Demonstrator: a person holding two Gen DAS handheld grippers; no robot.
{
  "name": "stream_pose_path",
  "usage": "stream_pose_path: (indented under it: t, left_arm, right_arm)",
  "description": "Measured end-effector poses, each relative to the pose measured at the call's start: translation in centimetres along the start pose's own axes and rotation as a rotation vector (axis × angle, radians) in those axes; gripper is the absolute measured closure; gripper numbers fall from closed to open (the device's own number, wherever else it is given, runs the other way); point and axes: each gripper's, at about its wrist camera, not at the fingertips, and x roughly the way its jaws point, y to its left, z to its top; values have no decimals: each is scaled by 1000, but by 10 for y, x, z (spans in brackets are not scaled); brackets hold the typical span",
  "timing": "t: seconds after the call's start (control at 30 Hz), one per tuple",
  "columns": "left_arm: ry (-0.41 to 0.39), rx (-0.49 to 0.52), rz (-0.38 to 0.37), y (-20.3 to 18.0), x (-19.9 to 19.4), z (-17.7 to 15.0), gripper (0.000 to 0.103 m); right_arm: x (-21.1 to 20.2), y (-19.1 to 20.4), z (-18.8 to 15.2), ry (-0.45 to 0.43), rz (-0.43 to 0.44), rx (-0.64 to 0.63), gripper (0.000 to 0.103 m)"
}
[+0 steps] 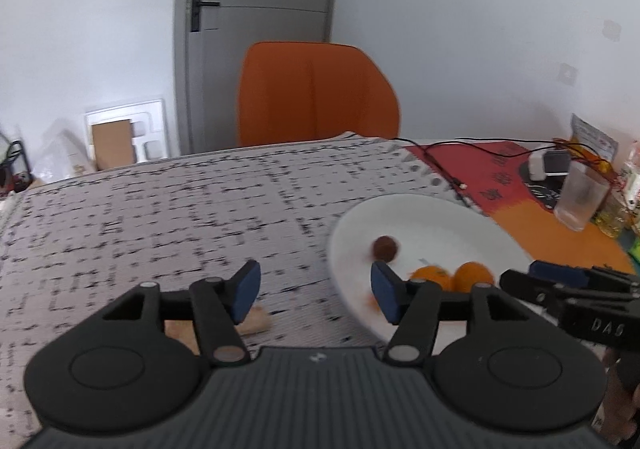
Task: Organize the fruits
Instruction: 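Lower the small tangerine onto the plate and open the left tool, then grasp another red plum with the left tool while the right tool approaches the pomelo segments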
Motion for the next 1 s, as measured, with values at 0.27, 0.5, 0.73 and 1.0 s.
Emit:
stream_pose_path:
  t: [0.27,0.5,0.73,1.0]
  left_arm:
    - [-11,-40,74,31,-18,-9,27]
    - [-18,-59,139,53,-32,-17,20]
    - [-15,-106,176,74,-43,-27,19]
    - [-13,-153,215,97,-55,-38,19]
  right_arm:
    - [5,17,3,-6,25,-24,31]
    - [8,35,6,-6,62,-44,17]
    - [16,52,6,-1,94,-61,4]
    - [23,70,5,12,125,-71,1]
